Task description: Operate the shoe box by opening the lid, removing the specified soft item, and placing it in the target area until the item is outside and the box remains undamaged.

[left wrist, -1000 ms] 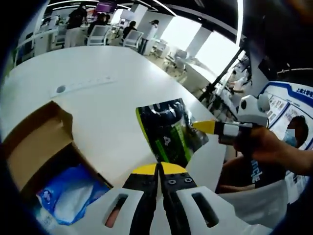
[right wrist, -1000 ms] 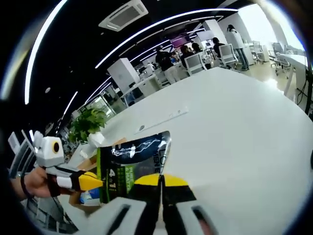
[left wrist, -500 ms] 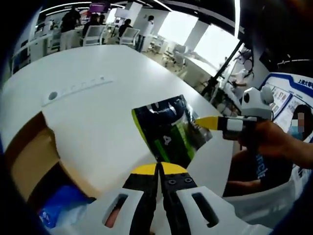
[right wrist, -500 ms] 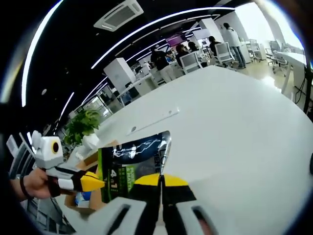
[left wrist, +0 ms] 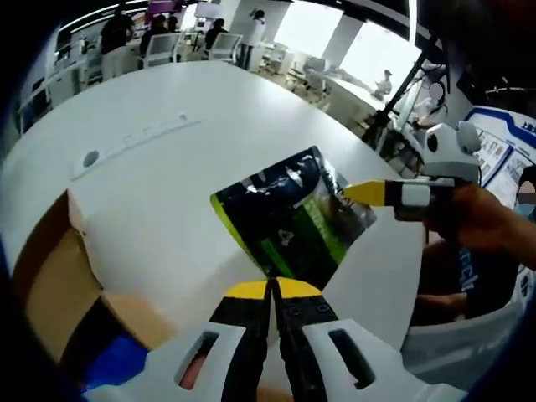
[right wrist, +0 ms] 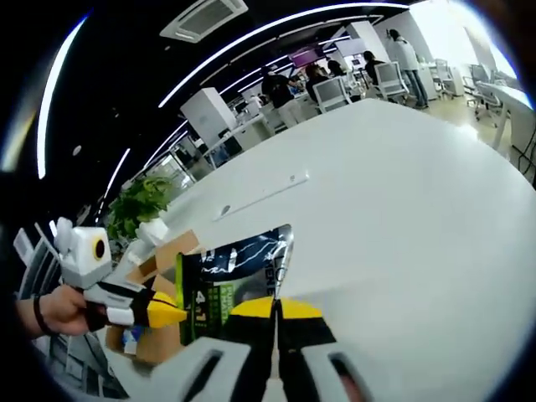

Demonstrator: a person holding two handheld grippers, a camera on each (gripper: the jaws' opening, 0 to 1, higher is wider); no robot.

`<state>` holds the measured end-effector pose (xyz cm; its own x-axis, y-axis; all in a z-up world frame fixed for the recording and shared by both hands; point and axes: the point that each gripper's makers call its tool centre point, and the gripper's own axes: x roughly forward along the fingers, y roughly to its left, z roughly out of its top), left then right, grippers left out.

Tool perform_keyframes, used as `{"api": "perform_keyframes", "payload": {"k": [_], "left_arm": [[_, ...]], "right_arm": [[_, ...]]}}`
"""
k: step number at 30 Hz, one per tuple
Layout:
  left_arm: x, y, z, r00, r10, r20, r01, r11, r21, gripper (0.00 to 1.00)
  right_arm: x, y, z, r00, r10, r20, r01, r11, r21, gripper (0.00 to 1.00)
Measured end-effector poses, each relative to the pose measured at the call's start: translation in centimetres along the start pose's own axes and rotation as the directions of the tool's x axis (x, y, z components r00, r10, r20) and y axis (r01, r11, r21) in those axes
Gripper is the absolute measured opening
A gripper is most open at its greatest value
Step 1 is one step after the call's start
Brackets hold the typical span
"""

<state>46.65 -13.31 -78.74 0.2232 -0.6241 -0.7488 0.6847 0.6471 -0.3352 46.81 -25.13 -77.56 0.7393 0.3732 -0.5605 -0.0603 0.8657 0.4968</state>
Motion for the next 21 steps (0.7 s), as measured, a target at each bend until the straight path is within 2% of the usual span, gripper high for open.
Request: {"api": "perform_keyframes", "payload": {"k": [5, 10, 18, 21], "left_arm": [[0.9, 0.3, -0.4, 1.000, 0.005, -0.031, -0.004, 1.000, 0.019, 0.00], [2.0, 0.6, -0.8, 0.997, 0.015, -0.071, -0.010, 0.997, 0.071, 0.00], [3.2, 1.4, -2.1, 0.987, 0.043, -0.157, -0.025, 0.993, 0.116, 0.00], [3.5, 1.7, -2.3, 0.984, 0.042, -0.172, -0.023, 0.994, 0.110, 0.00]], "right_arm": [[0.7, -0.7, -0.8, 1.000, -0.004, -0.022, 0.005, 1.000, 0.011, 0.00], [1.3, -1.6, -1.6, 0.999, -0.011, -0.039, 0.012, 0.999, 0.030, 0.00], [2.1, -1.9, -2.7, 0.998, -0.009, -0.064, 0.011, 0.999, 0.037, 0.00], [2.6, -2.3, -3.0, 0.997, -0.011, -0.076, 0.013, 0.999, 0.037, 0.00]]}}
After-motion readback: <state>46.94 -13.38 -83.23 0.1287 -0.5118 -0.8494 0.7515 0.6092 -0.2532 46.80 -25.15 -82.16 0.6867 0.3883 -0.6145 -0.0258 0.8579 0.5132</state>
